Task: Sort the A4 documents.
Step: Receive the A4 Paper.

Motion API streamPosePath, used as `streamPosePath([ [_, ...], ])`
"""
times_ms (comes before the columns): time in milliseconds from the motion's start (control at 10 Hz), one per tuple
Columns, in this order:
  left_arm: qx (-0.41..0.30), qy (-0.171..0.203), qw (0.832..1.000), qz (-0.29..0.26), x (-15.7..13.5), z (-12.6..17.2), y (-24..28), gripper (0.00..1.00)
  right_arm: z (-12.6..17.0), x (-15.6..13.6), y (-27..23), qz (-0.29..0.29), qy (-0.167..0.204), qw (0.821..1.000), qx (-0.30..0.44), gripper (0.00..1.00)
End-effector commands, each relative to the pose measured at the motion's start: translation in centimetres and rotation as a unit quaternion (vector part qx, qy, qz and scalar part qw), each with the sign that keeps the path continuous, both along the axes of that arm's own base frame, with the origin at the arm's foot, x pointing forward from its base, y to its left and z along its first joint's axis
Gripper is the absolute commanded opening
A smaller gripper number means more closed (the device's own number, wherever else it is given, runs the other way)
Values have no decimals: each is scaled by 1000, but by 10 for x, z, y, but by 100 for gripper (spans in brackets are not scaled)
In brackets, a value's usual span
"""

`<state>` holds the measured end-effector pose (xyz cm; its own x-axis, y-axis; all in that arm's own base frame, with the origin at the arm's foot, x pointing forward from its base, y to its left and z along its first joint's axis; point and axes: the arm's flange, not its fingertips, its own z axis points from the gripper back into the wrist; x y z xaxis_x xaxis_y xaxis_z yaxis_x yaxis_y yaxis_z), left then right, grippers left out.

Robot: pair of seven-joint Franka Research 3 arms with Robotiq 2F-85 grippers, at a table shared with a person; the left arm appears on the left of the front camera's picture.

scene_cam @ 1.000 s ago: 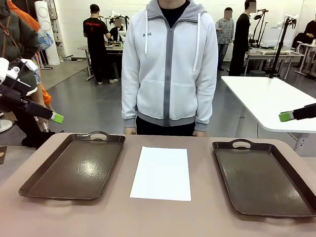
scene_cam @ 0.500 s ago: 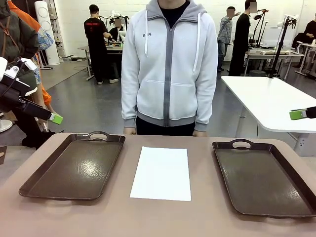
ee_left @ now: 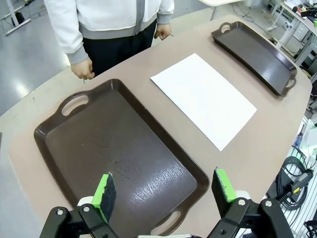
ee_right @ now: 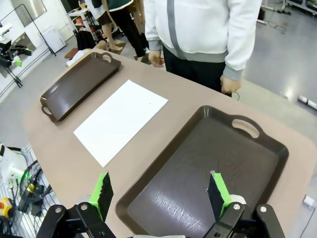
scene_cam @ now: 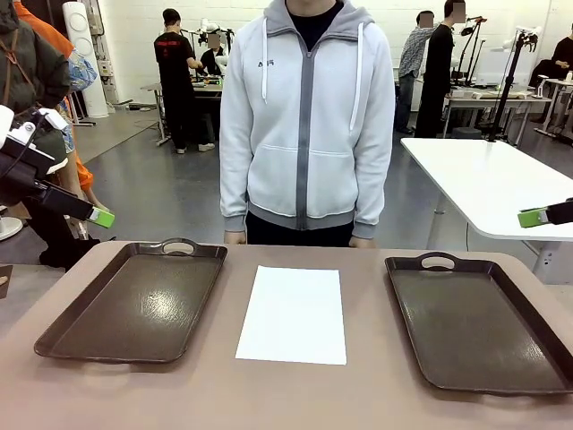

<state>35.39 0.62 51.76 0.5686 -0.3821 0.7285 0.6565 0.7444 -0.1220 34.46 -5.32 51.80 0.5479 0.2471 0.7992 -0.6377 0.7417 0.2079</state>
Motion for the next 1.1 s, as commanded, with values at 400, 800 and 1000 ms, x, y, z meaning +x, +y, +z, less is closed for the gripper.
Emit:
streamPosePath([
  [400,-1,1,1000,-1,0,0,-2,100,0,0,0,0,0,1000,0,100],
  [800,-1,1,1000,-1,0,0,-2,100,0,0,0,0,0,1000,0,100],
  [1000,-1,1,1000,-1,0,0,-2,100,0,0,0,0,0,1000,0,100],
])
